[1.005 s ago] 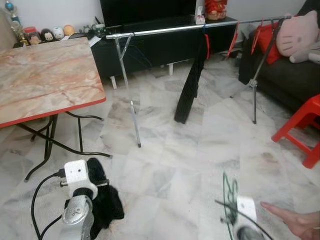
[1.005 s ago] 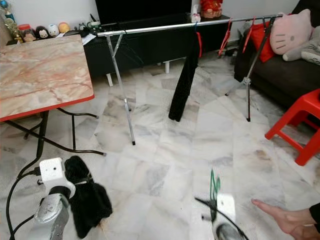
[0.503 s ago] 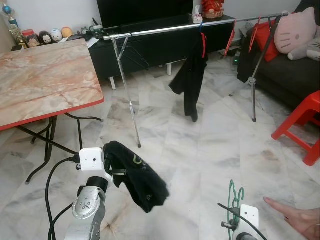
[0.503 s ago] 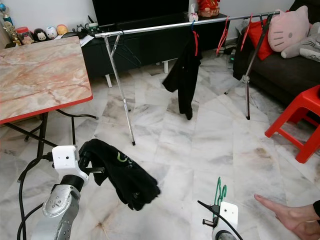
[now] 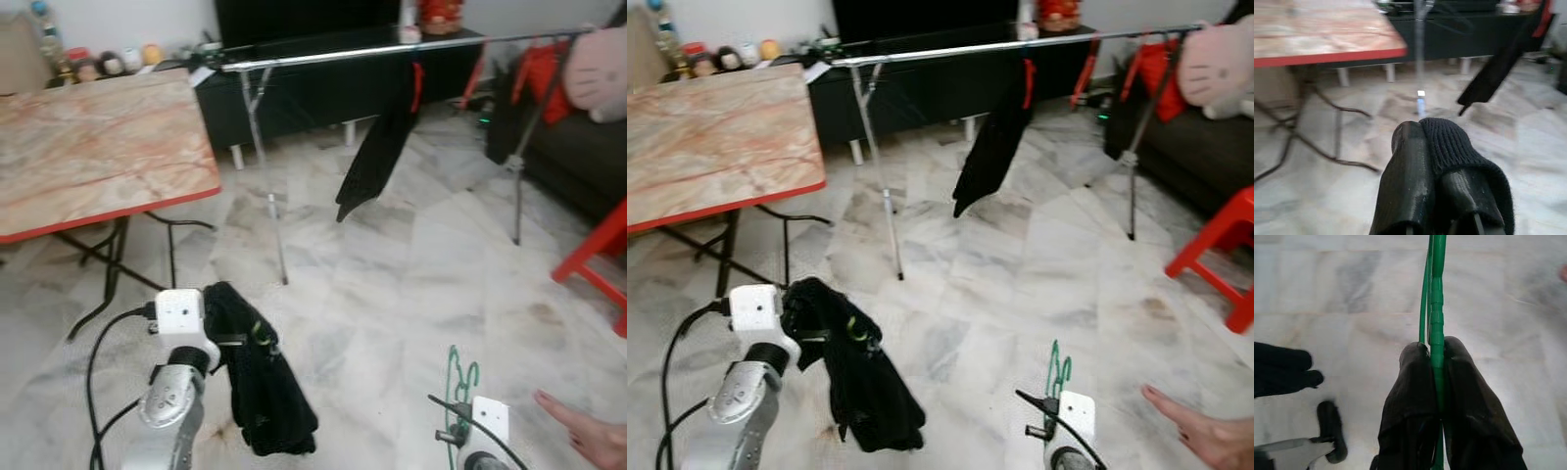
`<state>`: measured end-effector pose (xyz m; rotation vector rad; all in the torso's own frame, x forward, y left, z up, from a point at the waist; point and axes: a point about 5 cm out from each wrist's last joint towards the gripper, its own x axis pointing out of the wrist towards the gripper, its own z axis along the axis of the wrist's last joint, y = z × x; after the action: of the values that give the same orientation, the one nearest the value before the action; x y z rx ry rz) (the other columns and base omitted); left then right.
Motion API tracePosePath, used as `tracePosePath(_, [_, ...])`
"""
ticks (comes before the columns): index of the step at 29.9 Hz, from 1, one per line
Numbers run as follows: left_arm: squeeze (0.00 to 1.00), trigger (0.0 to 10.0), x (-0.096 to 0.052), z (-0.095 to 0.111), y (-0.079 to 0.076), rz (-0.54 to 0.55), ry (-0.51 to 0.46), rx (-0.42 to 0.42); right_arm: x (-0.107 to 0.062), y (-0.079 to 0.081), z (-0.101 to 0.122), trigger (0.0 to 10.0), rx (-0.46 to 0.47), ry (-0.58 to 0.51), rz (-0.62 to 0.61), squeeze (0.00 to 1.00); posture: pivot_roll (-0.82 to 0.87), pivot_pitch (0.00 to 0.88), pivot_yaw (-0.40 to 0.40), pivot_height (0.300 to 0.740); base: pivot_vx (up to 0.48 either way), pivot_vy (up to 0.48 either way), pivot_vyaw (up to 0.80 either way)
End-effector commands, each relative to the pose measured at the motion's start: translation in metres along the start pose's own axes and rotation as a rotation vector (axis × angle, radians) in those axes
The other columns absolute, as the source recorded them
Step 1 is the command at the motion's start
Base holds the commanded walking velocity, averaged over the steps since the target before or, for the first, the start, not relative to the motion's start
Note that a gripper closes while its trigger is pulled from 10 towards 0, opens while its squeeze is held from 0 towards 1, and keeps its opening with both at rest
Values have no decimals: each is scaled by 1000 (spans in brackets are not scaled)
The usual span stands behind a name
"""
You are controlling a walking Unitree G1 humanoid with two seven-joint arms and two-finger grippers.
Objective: Hang hanger
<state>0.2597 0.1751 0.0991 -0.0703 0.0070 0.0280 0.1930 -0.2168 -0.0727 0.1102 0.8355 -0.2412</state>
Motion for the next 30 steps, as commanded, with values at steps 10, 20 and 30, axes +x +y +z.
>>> tracePosePath(10, [0,10000,5,13,-4,-1,-46,-11,0,9,-3,10000,-23,10,62,0,-81,0,68,732,0,0,800])
tracePosePath(20, [0,10000,5,10,-6,-9,-34,6,-1,12,-6,10000,-37,34,71,0,-61,0,65,732,0,0,712])
tracePosePath(30, [0,10000,-10,-8,7,22,18,33,-1,15,-8,10000,-37,49,89,0,-56,0,59,732,0,0,0])
